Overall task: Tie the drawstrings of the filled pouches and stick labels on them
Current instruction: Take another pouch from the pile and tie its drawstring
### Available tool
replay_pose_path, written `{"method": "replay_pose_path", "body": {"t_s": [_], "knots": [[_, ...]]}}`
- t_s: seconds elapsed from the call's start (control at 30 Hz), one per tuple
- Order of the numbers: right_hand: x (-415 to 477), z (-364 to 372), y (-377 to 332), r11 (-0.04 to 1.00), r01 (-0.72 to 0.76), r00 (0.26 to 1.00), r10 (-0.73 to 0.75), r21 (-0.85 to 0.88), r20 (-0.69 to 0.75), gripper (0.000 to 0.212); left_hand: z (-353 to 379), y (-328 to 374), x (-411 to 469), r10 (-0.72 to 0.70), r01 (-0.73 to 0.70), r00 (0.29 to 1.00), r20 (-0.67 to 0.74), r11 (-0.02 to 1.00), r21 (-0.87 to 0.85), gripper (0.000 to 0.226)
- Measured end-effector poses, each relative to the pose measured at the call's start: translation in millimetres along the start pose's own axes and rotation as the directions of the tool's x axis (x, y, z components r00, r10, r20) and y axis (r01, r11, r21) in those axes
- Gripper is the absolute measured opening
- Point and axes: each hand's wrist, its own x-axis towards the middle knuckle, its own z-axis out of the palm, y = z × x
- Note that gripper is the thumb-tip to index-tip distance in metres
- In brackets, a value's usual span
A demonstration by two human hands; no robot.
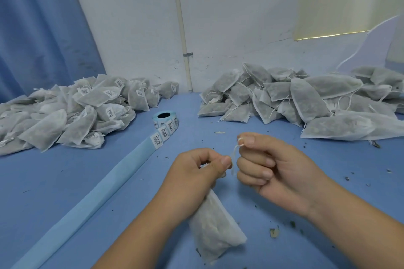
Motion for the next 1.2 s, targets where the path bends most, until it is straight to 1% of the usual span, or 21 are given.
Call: {"method": "replay_pose_path", "body": {"t_s": [0.07,0.13,0.23,0.3,0.33,0.4,0.47,0.5,0.57,0.63,0.7,0.73,0.77,0.83,0.93,0.97,1.03,1.1,1.13,1.17,1.2], "knots": [[-0.5,-7.1,-5.8,0.996,-0.087,0.991,0.086,0.010,0.101,0.023,-2.3,0.3,1.8,0.025,-0.022,0.998,-0.056,0.999,0.048,0.026],[-1.8,-17.2,-14.6,0.976,-0.201,0.961,0.213,-0.079,0.176,0.010,-4.6,0.4,2.3,0.106,-0.086,0.986,-0.126,0.984,0.155,0.028],[-4.9,-30.5,-26.1,0.942,-0.299,0.914,0.328,-0.150,0.237,0.008,0.0,2.5,-1.2,0.255,-0.207,0.957,-0.137,0.934,0.292,0.033],[-5.4,-33.1,-28.6,0.943,-0.300,0.917,0.327,-0.145,0.229,0.014,4.8,2.3,-2.6,0.336,-0.275,0.935,-0.113,0.889,0.367,0.034],[-5.0,-32.8,-27.8,0.952,-0.281,0.930,0.302,-0.123,0.211,0.020,5.7,1.4,-2.7,0.355,-0.292,0.929,-0.107,0.878,0.379,0.034],[-4.2,-28.3,-21.7,0.976,-0.202,0.963,0.212,-0.075,0.168,0.035,4.6,-0.8,-2.2,0.351,-0.292,0.930,-0.106,0.884,0.365,0.032],[-4.3,-21.0,-13.7,0.990,-0.132,0.980,0.138,-0.048,0.146,0.039,1.7,-2.3,-2.3,0.329,-0.280,0.939,-0.099,0.901,0.330,0.030],[-4.4,-18.7,-11.3,0.991,-0.127,0.978,0.133,-0.049,0.160,0.037,-0.2,-1.4,-2.7,0.327,-0.284,0.940,-0.092,0.905,0.317,0.030],[-4.5,-18.4,-12.5,0.979,-0.178,0.955,0.196,-0.099,0.223,0.026,-6.0,-0.2,-1.3,0.388,-0.337,0.918,-0.086,0.876,0.345,0.033],[-4.8,-23.8,-20.6,0.954,-0.258,0.919,0.290,-0.152,0.266,0.018,-11.8,-1.2,1.8,0.490,-0.410,0.866,-0.097,0.808,0.423,0.032],[-6.9,-30.2,-28.5,0.938,-0.301,0.904,0.337,-0.170,0.261,0.018,-11.7,-1.9,2.7,0.545,-0.443,0.834,-0.087,0.755,0.484,0.023],[-7.7,-31.8,-30.7,0.937,-0.302,0.909,0.338,-0.173,0.243,0.020,-9.7,-2.9,2.4,0.548,-0.444,0.833,-0.079,0.746,0.496,0.020],[-8.2,-32.8,-31.5,0.942,-0.286,0.922,0.320,-0.177,0.215,0.023,-7.5,-3.9,1.7,0.532,-0.434,0.844,-0.073,0.757,0.489,0.021],[-7.3,-31.4,-31.2,0.961,-0.212,0.963,0.236,-0.176,0.131,0.030,-5.0,-5.0,-0.2,0.431,-0.364,0.899,-0.075,0.833,0.417,0.022],[-2.8,-27.1,-31.7,0.992,-0.037,0.997,0.029,-0.117,-0.064,0.040,-8.3,-2.1,-2.0,0.203,-0.188,0.979,-0.035,0.950,0.248,0.005],[-1.1,-26.7,-32.6,0.995,0.024,0.989,-0.038,-0.098,-0.145,0.041,-9.8,-1.7,-1.8,0.141,-0.138,0.990,0.001,0.968,0.209,0.003],[1.9,-29.3,-33.8,0.989,0.131,0.941,-0.145,-0.068,-0.304,0.037,-11.3,-1.9,-1.4,0.018,-0.033,0.995,0.101,0.987,0.158,0.017],[3.7,-33.5,-34.3,0.978,0.203,0.879,-0.204,-0.050,-0.431,0.036,-10.6,-2.2,-1.0,-0.109,0.077,0.976,0.190,0.983,0.168,0.033],[4.0,-35.2,-34.2,0.972,0.225,0.848,-0.232,-0.073,-0.476,0.035,-9.4,-3.4,-0.9,-0.152,0.109,0.966,0.208,0.973,0.202,0.038],[3.6,-36.7,-33.5,0.963,0.231,0.819,-0.271,-0.142,-0.505,0.034,-8.0,-4.9,-0.7,-0.179,0.130,0.964,0.195,0.962,0.239,0.044],[2.9,-37.1,-32.0,0.941,0.219,0.790,-0.327,-0.259,-0.518,0.032,-6.6,-6.1,-0.1,-0.187,0.142,0.970,0.153,0.954,0.265,0.047]]}}
